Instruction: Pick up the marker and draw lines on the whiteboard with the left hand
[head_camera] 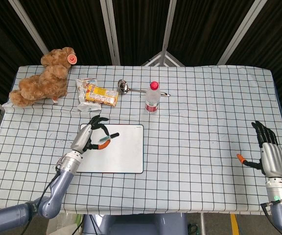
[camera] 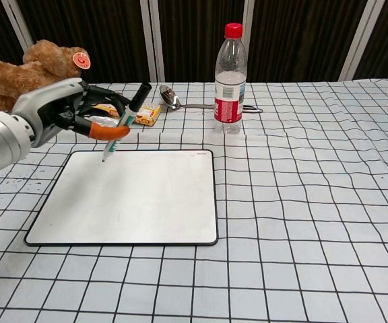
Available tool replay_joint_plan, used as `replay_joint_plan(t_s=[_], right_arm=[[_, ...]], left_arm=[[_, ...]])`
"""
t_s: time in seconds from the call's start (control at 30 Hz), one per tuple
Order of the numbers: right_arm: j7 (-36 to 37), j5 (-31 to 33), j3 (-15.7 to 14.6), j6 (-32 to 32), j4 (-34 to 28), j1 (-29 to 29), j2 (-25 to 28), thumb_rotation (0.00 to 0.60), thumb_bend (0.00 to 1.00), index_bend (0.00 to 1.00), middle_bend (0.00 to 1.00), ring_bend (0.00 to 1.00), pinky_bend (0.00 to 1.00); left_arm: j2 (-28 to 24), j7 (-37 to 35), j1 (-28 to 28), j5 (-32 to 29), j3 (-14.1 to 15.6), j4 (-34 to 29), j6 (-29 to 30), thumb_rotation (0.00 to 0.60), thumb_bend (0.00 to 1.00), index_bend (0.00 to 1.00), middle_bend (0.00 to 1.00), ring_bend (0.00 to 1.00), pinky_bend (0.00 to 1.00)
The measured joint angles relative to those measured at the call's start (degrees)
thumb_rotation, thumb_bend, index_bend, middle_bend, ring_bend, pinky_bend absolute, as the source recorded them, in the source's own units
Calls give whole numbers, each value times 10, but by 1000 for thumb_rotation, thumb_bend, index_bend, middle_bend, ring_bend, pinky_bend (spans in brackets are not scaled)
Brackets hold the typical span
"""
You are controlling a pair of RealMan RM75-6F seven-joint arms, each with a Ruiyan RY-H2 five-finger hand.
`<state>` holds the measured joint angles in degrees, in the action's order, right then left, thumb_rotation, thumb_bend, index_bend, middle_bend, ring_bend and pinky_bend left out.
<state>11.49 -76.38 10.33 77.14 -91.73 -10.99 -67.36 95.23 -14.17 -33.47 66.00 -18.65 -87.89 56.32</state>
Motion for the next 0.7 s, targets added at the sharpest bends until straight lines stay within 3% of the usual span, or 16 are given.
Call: replay_joint_plan(t_s=[0.27,0.7], right_arm=[[2,4,1,-2,0,0,1,600,209,0,0,0,0],[-5,12,2,-7,-5,0,4,600,209,0,0,0,0]], left_arm=[[71,-67,-27,44,0,84,-4,600,510,716,174,10,87],[118,-99,-49,47,8,145,-19,600,497,717,174,10,87]])
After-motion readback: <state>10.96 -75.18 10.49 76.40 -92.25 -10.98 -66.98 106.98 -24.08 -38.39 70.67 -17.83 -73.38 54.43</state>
